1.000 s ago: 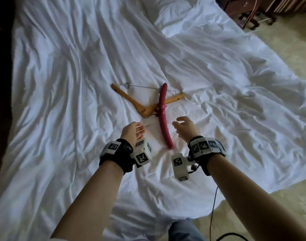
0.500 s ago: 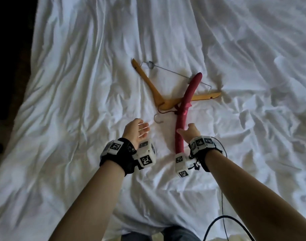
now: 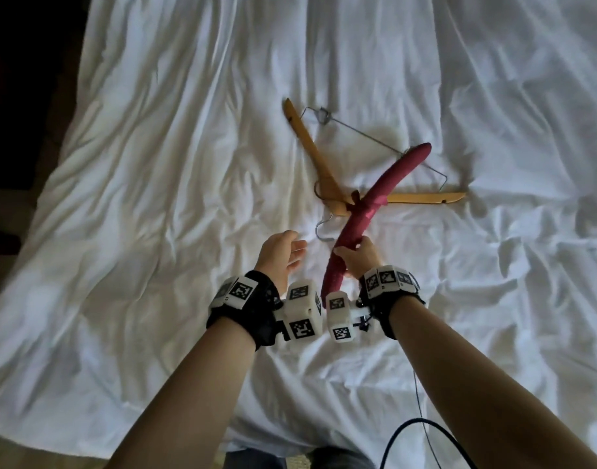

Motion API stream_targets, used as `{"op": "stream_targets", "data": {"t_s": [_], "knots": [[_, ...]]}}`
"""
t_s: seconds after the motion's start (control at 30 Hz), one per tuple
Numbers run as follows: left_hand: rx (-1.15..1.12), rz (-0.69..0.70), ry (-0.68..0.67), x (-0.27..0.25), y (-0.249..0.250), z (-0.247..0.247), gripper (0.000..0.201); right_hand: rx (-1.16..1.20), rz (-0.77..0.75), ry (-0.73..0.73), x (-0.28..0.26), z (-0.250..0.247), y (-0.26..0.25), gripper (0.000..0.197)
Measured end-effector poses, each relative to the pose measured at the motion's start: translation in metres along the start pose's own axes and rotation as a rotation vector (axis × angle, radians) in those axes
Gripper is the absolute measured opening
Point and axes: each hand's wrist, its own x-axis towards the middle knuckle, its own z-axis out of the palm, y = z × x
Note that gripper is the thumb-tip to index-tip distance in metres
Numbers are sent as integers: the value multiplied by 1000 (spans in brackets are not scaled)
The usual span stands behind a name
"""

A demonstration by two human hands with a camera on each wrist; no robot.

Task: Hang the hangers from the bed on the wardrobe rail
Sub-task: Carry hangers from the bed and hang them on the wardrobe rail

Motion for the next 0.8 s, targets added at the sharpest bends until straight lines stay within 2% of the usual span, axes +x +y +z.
{"op": "stream_targets", "data": {"t_s": [0.07,0.2,0.3,0.43,0.5,0.57,0.67,0.73,0.8], "knots": [[44,64,8,1,3,3,10,73,-123,-52,-10,4,-12,33],[108,194,-71,-2,6,10,14,148,-297,-313,-32,16,-33,35],[120,218,-58,-1,4,6,24,-11,-453,-370,-46,24,-42,30],[46,226,1,0,6,-10,15,-161,-451,-436,-48,25,-48,37],[24,242,47,1,8,-19,17,-189,-427,-369,-38,19,-55,43],[-37,234,66,3,11,-27,23,-233,-417,-201,-20,8,-62,45],[-75,232,91,5,12,-39,25,-493,-403,69,20,-10,-63,45],[-77,228,113,7,9,-46,22,-634,-355,116,44,-19,-56,57],[-69,221,137,10,6,-51,20,-735,-310,161,59,-26,-51,60]]}}
